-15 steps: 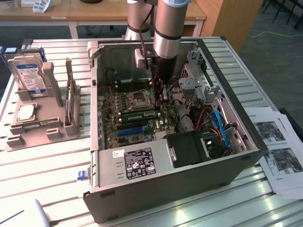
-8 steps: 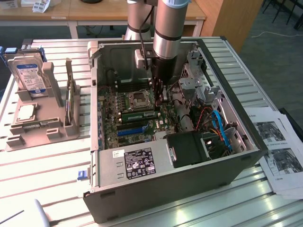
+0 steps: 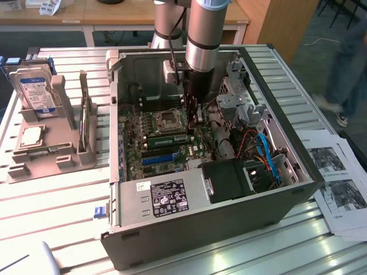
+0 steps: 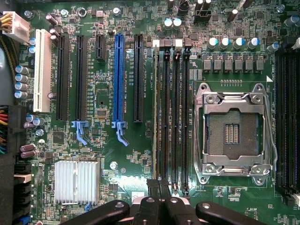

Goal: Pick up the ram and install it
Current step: 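Press down the ram until it locks into place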

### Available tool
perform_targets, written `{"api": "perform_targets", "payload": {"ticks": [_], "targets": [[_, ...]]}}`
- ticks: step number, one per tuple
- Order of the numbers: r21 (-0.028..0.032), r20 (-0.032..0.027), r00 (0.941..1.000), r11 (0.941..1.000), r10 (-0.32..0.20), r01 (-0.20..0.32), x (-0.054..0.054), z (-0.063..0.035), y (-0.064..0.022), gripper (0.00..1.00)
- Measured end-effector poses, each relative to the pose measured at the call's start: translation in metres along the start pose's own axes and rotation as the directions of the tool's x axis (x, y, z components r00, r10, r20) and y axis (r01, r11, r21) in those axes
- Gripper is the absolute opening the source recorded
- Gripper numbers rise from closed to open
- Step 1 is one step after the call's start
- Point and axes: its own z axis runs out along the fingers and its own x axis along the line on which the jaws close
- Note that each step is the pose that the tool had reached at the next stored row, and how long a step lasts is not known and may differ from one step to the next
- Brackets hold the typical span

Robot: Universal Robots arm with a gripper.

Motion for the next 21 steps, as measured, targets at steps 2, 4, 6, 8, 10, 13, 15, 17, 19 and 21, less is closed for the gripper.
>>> {"api": "perform_targets", "payload": {"ticks": [2,4,6,8,10,13,15,17,19,21], "targets": [[0.0002,0.0001,1.0,1.0,0.0,0.0,-0.0001,0.0008,-0.0001,0.1],[0.0001,-0.0003,1.0,1.0,0.0,0.0,0.0001,0.0014,0.0,0.1],[0.0,-0.0003,1.0,1.0,0.0,0.0,0.0001,0.0014,0.0,0.1],[0.0001,0.0001,1.0,1.0,0.0,0.0,0.0,0.0016,0.0,0.1],[0.0001,-0.0001,1.0,1.0,0.0,0.0,0.0,0.0019,-0.0001,0.1],[0.0001,-0.0001,1.0,1.0,0.0,0.0,0.0,0.0019,0.0,0.1],[0.0001,0.0,1.0,1.0,0.0,0.0,0.0,0.0018,0.0,0.1],[0.0003,0.0014,1.0,1.0,0.0,0.0,-0.0001,0.0005,0.0,0.1],[-0.0009,-0.0001,1.0,1.0,0.0,0.0,0.0004,-0.0031,0.0001,0.1],[-0.0023,0.0001,1.0,1.0,0.0,0.0,0.0006,-0.0068,0.0002,0.1]]}}
